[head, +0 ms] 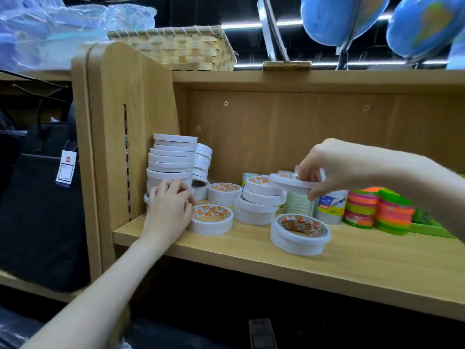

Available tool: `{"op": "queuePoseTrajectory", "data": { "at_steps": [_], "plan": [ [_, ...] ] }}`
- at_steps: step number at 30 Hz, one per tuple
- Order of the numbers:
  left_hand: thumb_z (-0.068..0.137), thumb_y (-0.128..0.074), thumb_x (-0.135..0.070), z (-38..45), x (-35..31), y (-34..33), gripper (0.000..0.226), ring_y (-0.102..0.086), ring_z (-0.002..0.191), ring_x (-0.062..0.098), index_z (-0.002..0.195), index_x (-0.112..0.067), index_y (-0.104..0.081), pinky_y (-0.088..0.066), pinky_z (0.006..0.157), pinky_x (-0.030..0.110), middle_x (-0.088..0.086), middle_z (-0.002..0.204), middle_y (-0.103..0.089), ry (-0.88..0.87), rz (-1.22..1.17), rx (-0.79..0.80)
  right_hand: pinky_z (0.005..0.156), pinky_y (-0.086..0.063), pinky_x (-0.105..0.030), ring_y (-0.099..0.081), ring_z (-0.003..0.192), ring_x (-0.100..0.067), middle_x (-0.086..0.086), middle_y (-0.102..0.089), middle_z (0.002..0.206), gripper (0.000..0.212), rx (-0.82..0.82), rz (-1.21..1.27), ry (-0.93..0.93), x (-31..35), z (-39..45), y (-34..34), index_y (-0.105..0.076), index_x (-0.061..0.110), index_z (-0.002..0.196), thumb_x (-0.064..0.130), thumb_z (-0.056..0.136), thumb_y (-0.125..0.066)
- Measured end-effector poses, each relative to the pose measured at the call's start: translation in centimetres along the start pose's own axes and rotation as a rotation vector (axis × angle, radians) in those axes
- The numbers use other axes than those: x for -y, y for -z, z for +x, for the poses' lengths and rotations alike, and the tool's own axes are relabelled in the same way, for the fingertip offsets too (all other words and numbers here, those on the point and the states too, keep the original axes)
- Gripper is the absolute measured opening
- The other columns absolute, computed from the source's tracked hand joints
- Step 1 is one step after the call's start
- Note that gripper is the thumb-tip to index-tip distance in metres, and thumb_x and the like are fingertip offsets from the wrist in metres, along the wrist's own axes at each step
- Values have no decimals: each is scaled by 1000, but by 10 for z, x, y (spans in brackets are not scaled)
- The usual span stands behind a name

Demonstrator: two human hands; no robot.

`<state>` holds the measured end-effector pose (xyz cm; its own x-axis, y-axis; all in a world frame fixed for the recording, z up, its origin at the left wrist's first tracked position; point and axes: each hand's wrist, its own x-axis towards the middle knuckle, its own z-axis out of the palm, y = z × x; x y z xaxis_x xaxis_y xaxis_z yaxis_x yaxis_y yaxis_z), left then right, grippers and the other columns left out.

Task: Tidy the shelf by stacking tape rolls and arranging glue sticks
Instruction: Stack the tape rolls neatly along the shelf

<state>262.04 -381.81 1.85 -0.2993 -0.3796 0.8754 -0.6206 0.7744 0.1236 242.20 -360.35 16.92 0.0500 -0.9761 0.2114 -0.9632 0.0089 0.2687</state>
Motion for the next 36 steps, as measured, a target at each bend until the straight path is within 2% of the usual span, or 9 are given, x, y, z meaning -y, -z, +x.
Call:
{"op": "queuePoseTrajectory", "data": {
  "at_steps": [3,5,7,10,14,21,28,31,36],
  "plan": [
    [69,-66,4,0,-2,1,15,-50,86,30,66,-11,-63,-33,75,41,5,85,-58,-5,24,16,67,-47,-27,-55,66,-8,13,-57,65,14,257,0,0,9,1,-34,-66,22,83,26,72,-75],
    [70,-66,3,-1,-2,2,15,-50,85,29,66,-11,-64,-34,76,42,5,85,-58,-8,35,18,74,-50,-30,-59,76,-9,16,-59,70,17,335,63,1,10,4,-34,-67,22,88,27,73,-75],
    [71,-65,3,-1,-2,2,15,-50,86,28,66,-11,-64,-35,77,42,4,85,-58,-2,33,14,75,-48,-21,-59,85,-6,20,-61,80,26,265,108,-13,7,8,-21,-67,25,97,33,73,-76],
    [72,-65,3,0,-2,1,15,-50,87,28,66,-12,-64,-35,79,42,3,86,-58,10,22,10,73,-42,-15,-56,91,-8,10,-65,99,35,-23,172,-38,1,30,-14,-65,22,106,37,75,-74],
    [71,-65,3,-1,-1,0,16,-49,86,26,66,-12,-63,-33,79,39,2,85,-57,4,19,-2,80,-43,-27,-54,98,-17,1,-61,112,53,82,123,-115,6,68,-44,-55,16,119,37,74,-74],
    [70,-66,2,-1,1,-3,17,-39,89,15,66,-14,-63,-30,78,34,-1,86,-57,-8,-16,-19,72,-40,-24,-51,87,-15,2,-57,97,42,42,197,-79,-2,86,-47,-58,15,111,19,73,-76],
    [71,-66,0,-1,3,-4,15,-38,89,14,67,-15,-63,-29,80,33,-1,87,-57,6,-22,-5,78,-45,-22,-58,89,-12,1,-62,95,39,-224,418,57,4,142,-23,-63,12,107,14,70,-78],
    [71,-65,0,-1,3,-3,17,-37,88,13,65,-16,-62,-30,78,33,-3,85,-55,2,-32,-11,74,-40,-22,-54,89,-13,3,-58,94,37,-121,329,66,11,175,-55,-64,12,105,15,71,-77],
    [74,-46,-11,0,4,-3,19,-37,87,12,64,-17,-61,-29,78,33,-4,84,-55,9,-40,-45,53,-28,-25,-39,64,-15,-4,-48,67,20,20,275,76,5,188,-96,-58,6,73,17,72,-74]
  ]
}}
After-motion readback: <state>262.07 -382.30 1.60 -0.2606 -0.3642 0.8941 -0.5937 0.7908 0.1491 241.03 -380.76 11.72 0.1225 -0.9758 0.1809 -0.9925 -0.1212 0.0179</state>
